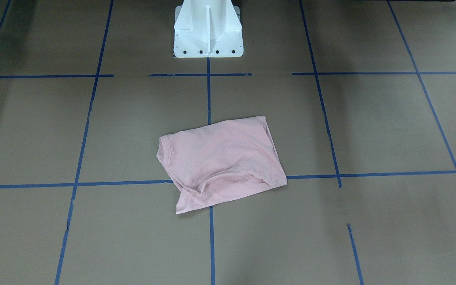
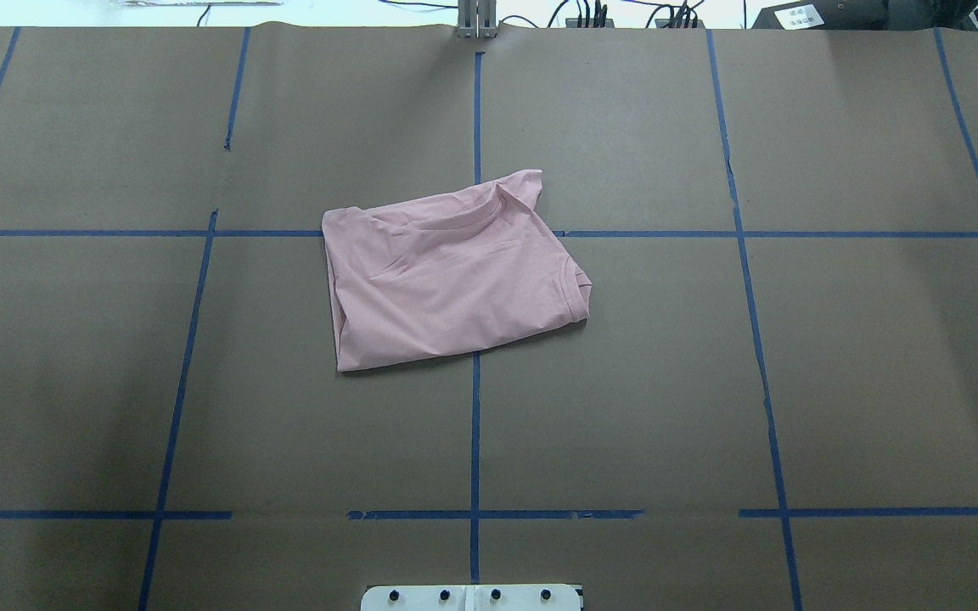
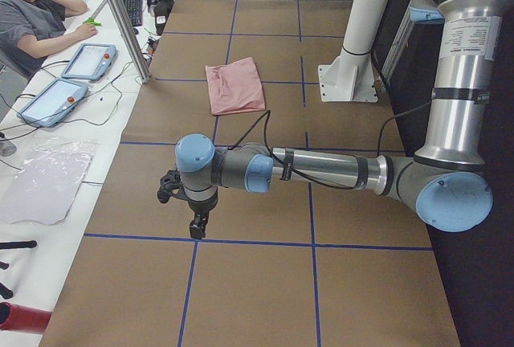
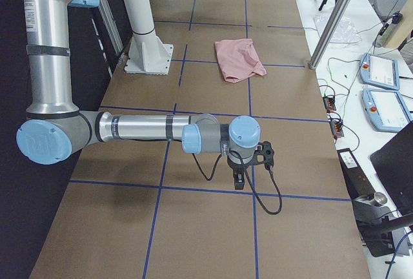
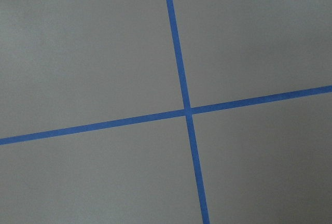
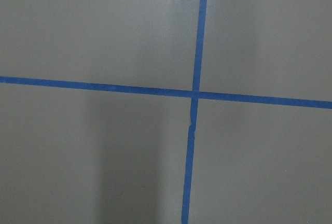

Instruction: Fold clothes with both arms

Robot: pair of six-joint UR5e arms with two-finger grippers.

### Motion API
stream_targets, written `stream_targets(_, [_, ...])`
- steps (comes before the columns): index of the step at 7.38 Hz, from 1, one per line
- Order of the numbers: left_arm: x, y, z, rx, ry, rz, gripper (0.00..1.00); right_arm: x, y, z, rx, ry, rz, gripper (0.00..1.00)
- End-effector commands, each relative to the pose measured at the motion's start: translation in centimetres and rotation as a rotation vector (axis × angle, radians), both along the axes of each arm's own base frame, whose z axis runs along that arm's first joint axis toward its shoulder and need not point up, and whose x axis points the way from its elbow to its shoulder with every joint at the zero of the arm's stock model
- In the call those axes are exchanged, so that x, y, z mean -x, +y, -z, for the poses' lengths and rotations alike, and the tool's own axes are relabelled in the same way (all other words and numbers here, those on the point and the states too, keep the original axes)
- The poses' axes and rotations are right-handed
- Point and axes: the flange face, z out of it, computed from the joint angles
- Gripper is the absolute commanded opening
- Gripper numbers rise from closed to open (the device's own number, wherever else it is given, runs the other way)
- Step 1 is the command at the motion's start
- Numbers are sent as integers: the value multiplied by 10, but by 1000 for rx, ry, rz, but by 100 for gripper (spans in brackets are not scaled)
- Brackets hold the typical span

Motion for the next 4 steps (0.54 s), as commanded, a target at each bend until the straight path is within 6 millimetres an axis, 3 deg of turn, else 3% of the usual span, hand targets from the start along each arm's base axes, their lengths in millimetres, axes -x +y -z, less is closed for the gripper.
stream_targets(1, [0,0,-1,0,0,-1,100,-1,1,-2,2,3,-1,100])
stream_targets(4, [0,0,-1,3,0,0,100,-1,2,-3,9,4,-6,100])
